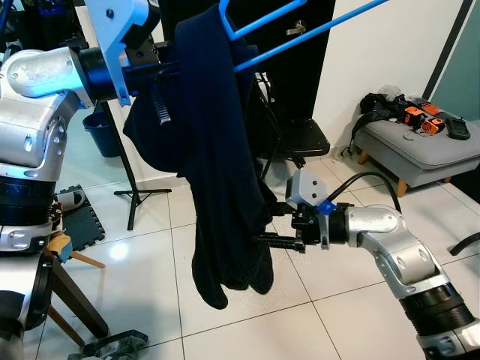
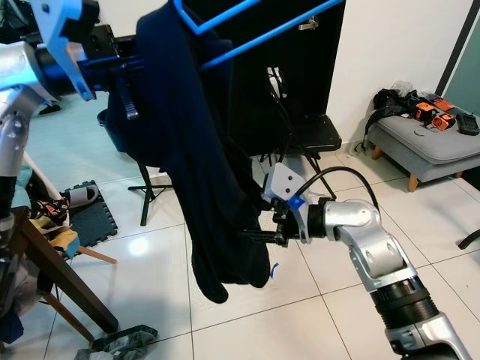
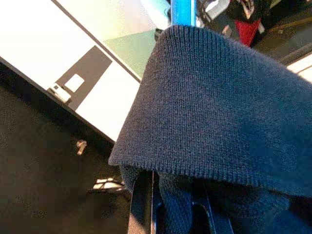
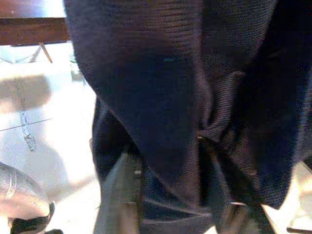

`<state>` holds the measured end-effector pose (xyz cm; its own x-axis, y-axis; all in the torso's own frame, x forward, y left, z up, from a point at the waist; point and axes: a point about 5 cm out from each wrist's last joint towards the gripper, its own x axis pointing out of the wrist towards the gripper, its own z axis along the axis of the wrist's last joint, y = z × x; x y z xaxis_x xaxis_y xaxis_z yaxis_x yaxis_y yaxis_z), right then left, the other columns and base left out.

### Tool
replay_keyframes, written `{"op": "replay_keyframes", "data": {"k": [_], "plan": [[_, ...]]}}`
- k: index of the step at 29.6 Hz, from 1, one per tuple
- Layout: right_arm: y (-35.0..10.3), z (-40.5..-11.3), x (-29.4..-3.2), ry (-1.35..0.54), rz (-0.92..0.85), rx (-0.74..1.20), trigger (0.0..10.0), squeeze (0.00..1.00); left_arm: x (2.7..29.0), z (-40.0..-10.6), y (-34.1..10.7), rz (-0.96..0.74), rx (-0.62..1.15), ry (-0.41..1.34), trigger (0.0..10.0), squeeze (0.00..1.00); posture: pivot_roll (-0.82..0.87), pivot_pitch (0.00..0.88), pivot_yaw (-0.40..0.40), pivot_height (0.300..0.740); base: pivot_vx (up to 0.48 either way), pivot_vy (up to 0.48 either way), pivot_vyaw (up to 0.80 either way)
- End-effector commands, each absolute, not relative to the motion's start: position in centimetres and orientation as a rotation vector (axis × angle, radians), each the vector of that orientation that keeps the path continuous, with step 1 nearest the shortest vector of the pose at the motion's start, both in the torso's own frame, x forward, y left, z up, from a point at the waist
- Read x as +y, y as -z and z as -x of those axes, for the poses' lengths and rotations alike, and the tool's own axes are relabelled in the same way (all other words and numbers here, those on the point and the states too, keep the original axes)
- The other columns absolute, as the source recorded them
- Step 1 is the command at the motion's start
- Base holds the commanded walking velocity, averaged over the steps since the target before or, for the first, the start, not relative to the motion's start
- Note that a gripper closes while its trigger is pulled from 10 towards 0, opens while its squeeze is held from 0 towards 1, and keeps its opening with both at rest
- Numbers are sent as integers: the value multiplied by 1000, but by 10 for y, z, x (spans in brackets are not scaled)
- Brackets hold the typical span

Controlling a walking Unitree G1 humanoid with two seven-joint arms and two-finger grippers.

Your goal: Hang hanger

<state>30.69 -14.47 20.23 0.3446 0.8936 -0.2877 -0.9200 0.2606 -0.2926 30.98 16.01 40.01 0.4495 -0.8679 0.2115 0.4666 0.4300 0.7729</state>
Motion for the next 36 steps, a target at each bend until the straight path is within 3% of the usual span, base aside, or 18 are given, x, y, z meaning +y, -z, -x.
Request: {"op": "replay_keyframes", "data": {"k": [1, 4, 19, 26, 36], "plan": [[-203, -309, -153, -1204, 455, 65, 0, 0, 169, -307, -400, -781, -651, 885, 10000, 0, -77, 0, 35, 740, 0, 0, 0], [-209, -313, -163, -1164, 460, 51, 0, 0, 178, -313, -388, -852, -588, 856, 10000, 0, -77, 0, 34, 740, 0, 0, 0], [-241, -327, -210, -964, 465, -18, 0, 0, 201, -312, -382, -847, -538, 798, 10000, 0, -82, 0, 28, 740, 0, 0, 0], [-269, -340, -221, -835, 487, -130, 0, 0, 191, -302, -349, -789, -375, 1021, 10000, 0, -78, 0, 26, 740, 0, 0, 0], [-289, -342, -217, -847, 487, -211, 0, 0, 206, -300, -330, -833, -193, 1085, 10000, 0, -67, 0, 25, 740, 0, 0, 0]]}}
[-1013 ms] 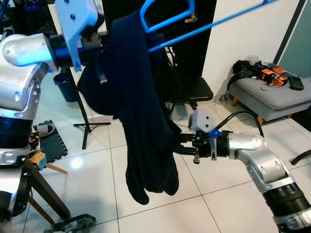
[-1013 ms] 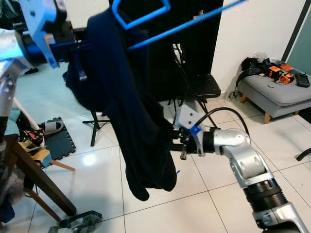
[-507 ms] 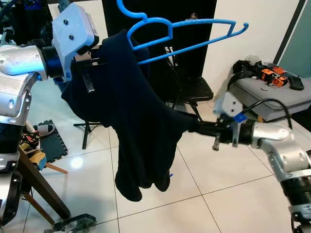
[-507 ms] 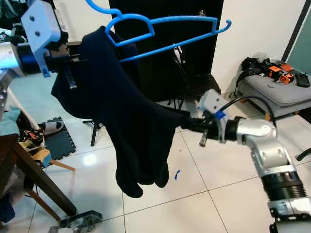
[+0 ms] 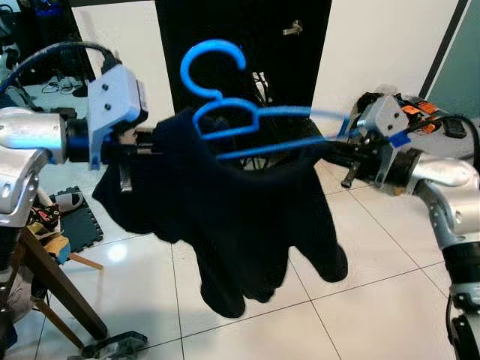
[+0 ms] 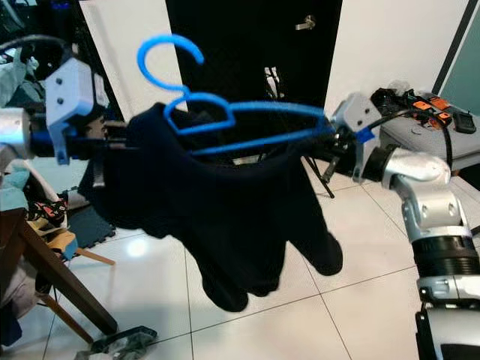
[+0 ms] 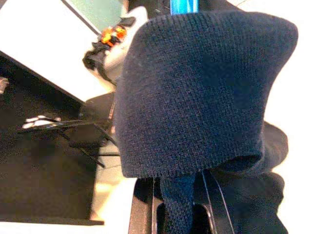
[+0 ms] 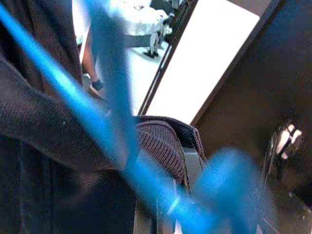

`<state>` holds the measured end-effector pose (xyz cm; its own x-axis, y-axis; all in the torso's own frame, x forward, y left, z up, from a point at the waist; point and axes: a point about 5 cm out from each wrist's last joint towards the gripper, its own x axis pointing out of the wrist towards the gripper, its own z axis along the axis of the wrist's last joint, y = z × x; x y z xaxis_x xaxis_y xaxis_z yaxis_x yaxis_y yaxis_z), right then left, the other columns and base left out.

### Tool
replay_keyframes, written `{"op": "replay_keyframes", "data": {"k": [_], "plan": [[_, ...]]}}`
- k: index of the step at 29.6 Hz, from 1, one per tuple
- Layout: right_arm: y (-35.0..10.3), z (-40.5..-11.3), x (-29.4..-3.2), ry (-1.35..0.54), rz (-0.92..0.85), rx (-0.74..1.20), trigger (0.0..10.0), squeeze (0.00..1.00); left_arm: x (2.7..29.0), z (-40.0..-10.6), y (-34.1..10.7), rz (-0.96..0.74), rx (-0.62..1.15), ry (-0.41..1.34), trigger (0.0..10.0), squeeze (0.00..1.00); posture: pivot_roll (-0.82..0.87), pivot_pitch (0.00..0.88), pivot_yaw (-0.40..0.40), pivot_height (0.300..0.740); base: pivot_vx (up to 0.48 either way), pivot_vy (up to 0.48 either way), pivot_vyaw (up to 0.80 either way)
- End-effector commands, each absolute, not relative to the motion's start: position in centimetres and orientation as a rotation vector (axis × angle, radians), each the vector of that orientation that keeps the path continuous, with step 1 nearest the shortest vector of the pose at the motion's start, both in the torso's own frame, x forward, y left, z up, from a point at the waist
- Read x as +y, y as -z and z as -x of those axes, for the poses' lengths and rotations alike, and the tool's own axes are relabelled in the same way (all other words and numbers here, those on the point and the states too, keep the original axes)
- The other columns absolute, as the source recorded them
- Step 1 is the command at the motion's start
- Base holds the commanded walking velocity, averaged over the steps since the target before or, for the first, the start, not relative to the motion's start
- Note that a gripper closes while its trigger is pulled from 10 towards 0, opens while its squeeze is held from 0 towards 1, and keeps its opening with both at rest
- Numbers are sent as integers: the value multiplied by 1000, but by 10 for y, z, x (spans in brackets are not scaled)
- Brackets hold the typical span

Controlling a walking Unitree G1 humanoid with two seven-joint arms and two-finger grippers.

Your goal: Hang hanger

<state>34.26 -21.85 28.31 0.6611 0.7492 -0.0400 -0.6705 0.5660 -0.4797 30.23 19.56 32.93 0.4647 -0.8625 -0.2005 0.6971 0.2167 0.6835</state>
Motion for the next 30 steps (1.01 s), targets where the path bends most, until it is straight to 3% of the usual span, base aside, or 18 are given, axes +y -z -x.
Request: {"op": "replay_keyframes", "data": {"k": [1, 2, 14, 30], "plan": [[-289, -342, -217, -847, 487, -211, 0, 0, 206, -300, -330, -833, -193, 1085, 10000, 0, -67, 0, 25, 740, 0, 0, 0], [-290, -341, -218, -858, 492, -217, 0, 0, 219, -300, -325, -861, -122, 1059, 10000, 0, -65, 0, 25, 740, 0, 0, 0], [-290, -333, -226, -915, 507, -205, 0, 0, 251, -293, -332, -876, -56, 953, 10000, 0, -68, 0, 22, 740, 0, 0, 0], [-291, -327, -224, -997, 521, -187, 0, 0, 253, -284, -321, -903, 30, 1029, 10000, 0, -69, 0, 23, 740, 0, 0, 0]]}}
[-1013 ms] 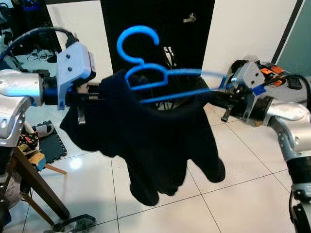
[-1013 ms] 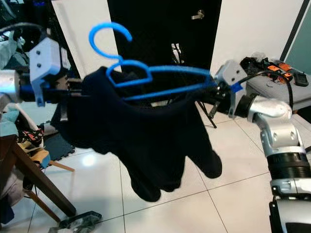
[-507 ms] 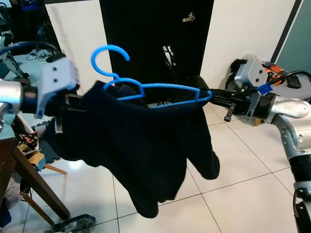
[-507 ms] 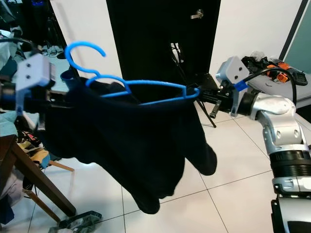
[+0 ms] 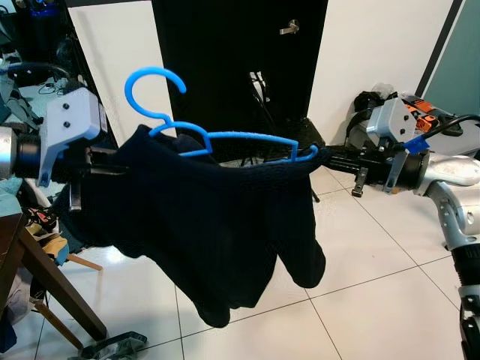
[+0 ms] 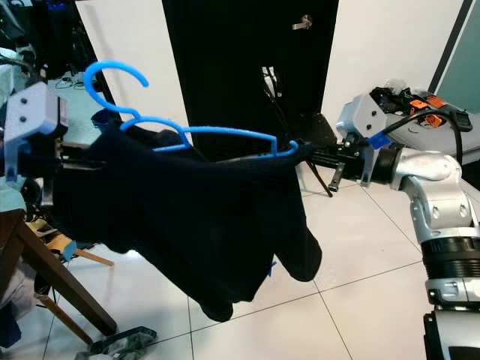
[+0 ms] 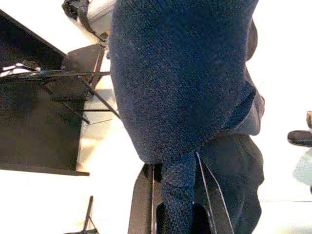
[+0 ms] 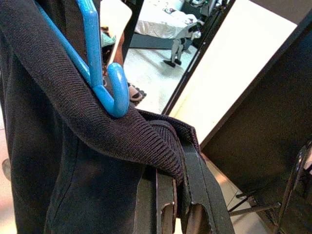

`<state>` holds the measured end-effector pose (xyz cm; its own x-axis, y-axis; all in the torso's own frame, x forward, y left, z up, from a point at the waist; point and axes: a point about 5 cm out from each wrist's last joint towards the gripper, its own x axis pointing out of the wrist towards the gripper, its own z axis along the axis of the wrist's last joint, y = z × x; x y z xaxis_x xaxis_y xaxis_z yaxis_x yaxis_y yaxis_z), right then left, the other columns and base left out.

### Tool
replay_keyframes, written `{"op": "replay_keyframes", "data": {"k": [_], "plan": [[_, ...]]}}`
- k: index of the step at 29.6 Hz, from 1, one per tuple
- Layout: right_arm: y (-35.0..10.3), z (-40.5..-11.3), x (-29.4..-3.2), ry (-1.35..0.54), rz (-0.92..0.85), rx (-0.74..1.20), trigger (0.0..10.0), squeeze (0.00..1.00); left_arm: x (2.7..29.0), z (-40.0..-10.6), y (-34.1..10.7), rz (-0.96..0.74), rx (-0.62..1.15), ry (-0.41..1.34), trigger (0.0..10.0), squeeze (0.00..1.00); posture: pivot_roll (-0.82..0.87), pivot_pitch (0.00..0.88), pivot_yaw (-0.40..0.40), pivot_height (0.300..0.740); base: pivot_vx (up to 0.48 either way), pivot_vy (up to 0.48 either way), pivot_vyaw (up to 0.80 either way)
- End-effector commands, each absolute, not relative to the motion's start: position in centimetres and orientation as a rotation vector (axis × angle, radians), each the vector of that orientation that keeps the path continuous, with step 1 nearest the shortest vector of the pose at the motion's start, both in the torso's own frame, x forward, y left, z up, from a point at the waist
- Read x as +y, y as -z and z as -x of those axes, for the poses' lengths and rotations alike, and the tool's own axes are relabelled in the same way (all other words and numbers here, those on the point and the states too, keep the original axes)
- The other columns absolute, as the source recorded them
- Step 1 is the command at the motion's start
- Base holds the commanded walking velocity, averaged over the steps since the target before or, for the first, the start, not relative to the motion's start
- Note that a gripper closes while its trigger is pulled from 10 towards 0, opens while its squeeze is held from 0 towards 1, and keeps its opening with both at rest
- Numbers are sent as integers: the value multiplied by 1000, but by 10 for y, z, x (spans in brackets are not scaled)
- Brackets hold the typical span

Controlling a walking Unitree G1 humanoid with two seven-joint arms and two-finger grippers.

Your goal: Hang hanger

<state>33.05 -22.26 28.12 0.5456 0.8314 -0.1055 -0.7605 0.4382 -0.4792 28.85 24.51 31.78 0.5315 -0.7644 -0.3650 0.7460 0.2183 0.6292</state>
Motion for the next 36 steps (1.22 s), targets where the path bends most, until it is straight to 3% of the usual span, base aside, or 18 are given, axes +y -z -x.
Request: {"op": "replay_keyframes", "data": {"k": [1, 12, 28, 36], "plan": [[-292, -327, -225, -1006, 528, -185, 0, 0, 254, -283, -320, -914, 42, 1032, 10000, 0, -69, 0, 23, 740, 0, 0, 0], [-303, -314, -224, -1140, 525, -187, 0, 0, 269, -287, -327, -1003, 80, 940, 10000, 0, -59, 0, 20, 740, 0, 0, 0], [-325, -309, -228, -1240, 511, -227, 0, 0, 265, -285, -315, -1031, 126, 1019, 10000, 0, -56, 0, 17, 740, 0, 0, 0], [-316, -307, -208, -1401, 505, -184, 0, 0, 233, -276, -320, -960, 19, 1205, 10000, 0, -53, 0, 14, 740, 0, 0, 0]]}}
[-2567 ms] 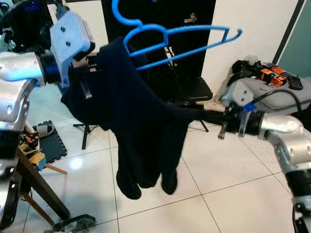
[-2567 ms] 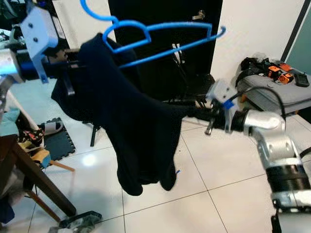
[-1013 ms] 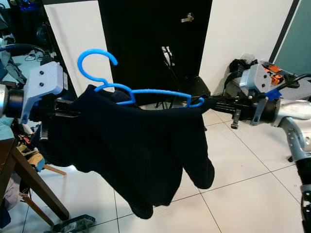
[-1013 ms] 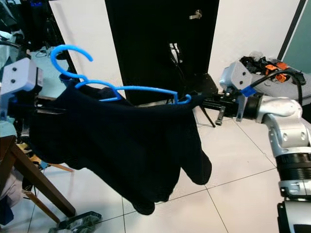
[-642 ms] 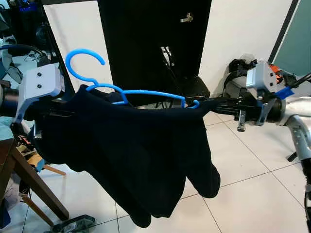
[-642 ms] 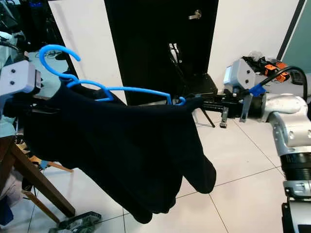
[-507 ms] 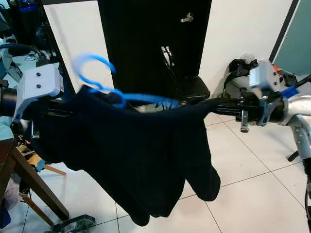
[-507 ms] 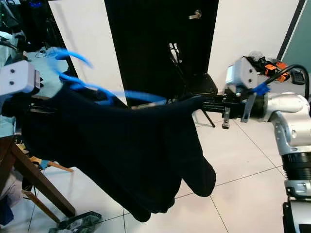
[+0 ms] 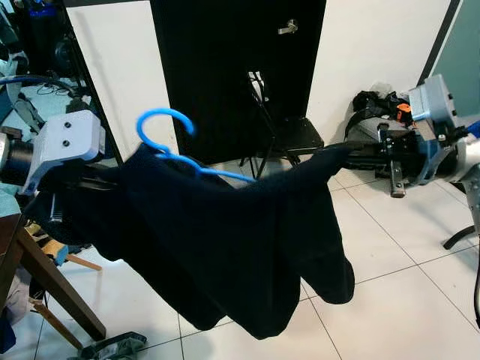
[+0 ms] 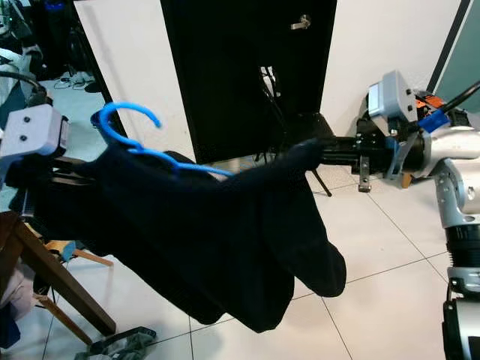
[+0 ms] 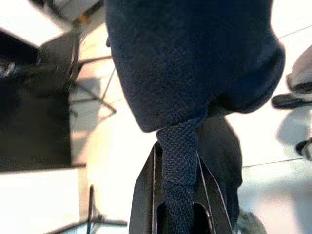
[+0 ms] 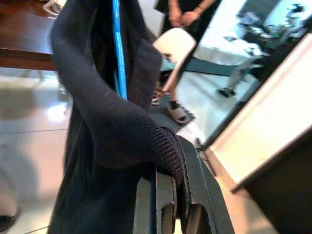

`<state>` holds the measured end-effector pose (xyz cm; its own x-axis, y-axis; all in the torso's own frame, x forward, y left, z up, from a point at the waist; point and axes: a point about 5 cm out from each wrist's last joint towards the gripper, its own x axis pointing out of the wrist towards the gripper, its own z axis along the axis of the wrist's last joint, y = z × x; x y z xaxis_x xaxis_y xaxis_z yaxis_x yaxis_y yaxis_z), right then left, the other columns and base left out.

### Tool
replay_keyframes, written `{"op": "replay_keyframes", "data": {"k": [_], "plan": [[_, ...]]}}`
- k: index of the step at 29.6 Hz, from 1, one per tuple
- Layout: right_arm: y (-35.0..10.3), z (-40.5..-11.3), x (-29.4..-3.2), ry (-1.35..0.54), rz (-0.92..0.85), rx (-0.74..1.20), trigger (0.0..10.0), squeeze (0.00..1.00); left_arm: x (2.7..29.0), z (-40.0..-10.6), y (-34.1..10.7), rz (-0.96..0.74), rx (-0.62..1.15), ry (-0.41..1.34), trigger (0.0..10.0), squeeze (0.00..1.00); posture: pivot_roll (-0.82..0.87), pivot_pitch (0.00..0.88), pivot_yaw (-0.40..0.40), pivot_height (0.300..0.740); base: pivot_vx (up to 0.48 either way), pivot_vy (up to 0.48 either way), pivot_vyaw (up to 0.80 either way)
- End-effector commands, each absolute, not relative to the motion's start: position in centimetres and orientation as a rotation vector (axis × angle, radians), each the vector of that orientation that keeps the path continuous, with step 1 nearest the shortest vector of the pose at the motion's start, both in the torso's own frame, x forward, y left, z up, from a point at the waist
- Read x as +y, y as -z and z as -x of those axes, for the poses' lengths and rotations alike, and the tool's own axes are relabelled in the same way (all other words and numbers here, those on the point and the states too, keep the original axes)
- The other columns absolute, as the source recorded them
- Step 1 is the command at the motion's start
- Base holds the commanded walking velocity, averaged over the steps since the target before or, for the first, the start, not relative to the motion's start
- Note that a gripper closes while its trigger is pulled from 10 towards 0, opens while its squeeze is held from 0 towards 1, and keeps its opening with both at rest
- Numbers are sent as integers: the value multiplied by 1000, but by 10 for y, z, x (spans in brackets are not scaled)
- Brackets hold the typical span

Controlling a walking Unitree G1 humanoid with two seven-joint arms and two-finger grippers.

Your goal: Hang hanger

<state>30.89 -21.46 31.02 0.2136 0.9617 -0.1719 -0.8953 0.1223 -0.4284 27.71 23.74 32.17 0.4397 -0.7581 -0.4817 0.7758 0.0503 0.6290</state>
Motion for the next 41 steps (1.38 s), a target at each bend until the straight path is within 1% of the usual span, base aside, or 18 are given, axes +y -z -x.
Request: {"op": "replay_keyframes", "data": {"k": [1, 2, 4, 5, 9, 10, 11, 13, 16, 19, 26, 28, 30, 32, 33, 37, 39, 41], "plan": [[-314, -306, -201, -1452, 502, -177, 0, 0, 226, -274, -320, -956, 3, 1244, 10000, 0, -53, 0, 14, 740, 0, 0, 0], [-314, -304, -191, -1528, 496, -174, 0, 0, 215, -272, -317, -964, -9, 1298, 10000, 0, -54, 0, 13, 740, 0, 0, 0], [-314, -304, -191, -1528, 496, -174, 0, 0, 215, -272, -317, -964, -9, 1298, 10000, 0, -54, 0, 13, 740, 0, 0, 0], [-321, -301, -173, -1667, 494, -181, 0, 0, 198, -272, -311, -1000, -25, 1376, 10000, 0, -57, 0, 10, 740, 0, 0, 0], [-324, -299, -168, -1705, 494, -183, 0, 0, 193, -273, -309, -1013, -29, 1393, 10000, 0, -57, 0, 10, 740, 0, 0, 0], [-332, -297, -163, -1748, 480, -194, 0, 0, 189, -276, -306, -1045, -37, 1399, 10000, 0, -57, 0, 7, 740, 0, 0, 0], [-332, -297, -163, -1748, 480, -194, 0, 0, 189, -276, -306, -1045, -37, 1399, 10000, 0, -57, 0, 7, 740, 0, 0, 0], [-346, -298, -157, -1788, 458, -197, 0, 0, 182, -278, -297, -1119, -41, 1409, 10000, 0, -56, 0, -1, 740, 0, 0, 0], [-349, -298, -157, -1793, 455, -190, 0, 0, 180, -277, -294, -1142, -41, 1415, 10000, 0, -56, 0, -2, 740, 0, 0, 0], [-346, -303, -165, -1762, 478, -95, 0, 0, 190, -275, -291, -1197, 21, 1417, 10000, 0, -50, 0, -8, 740, 0, 0, 0], [-336, -299, -173, -1771, 465, 8, 0, 0, 203, -265, -302, -1146, 98, 1470, 10000, 0, -46, 0, -6, 740, 0, 0, 0], [-336, -299, -173, -1771, 465, 8, 0, 0, 203, -265, -302, -1146, 98, 1470, 10000, 0, -46, 0, -6, 740, 0, 0, 0], [-330, -304, -183, -1727, 458, 46, 0, 0, 221, -268, -315, -1117, 145, 1416, 10000, 0, -42, 0, -2, 740, 0, 0, 0], [-331, -305, -189, -1704, 446, 48, 0, 0, 235, -268, -315, -1110, 211, 1392, 10000, 0, -42, 0, -1, 740, 0, 0, 0], [-331, -305, -189, -1704, 446, 48, 0, 0, 235, -268, -315, -1110, 211, 1392, 10000, 0, -42, 0, -1, 740, 0, 0, 0], [-335, -303, -196, -1695, 448, 54, 0, 0, 248, -261, -304, -1117, 335, 1413, 10000, 0, -45, 0, 2, 740, 0, 0, 0], [-335, -303, -196, -1695, 448, 54, 0, 0, 248, -261, -304, -1117, 335, 1413, 10000, 0, -45, 0, 2, 740, 0, 0, 0], [-341, -300, -199, -1691, 455, 54, 0, 0, 258, -257, -298, -1133, 431, 1419, 10000, 0, -48, 0, 5, 740, 0, 0, 0]]}}
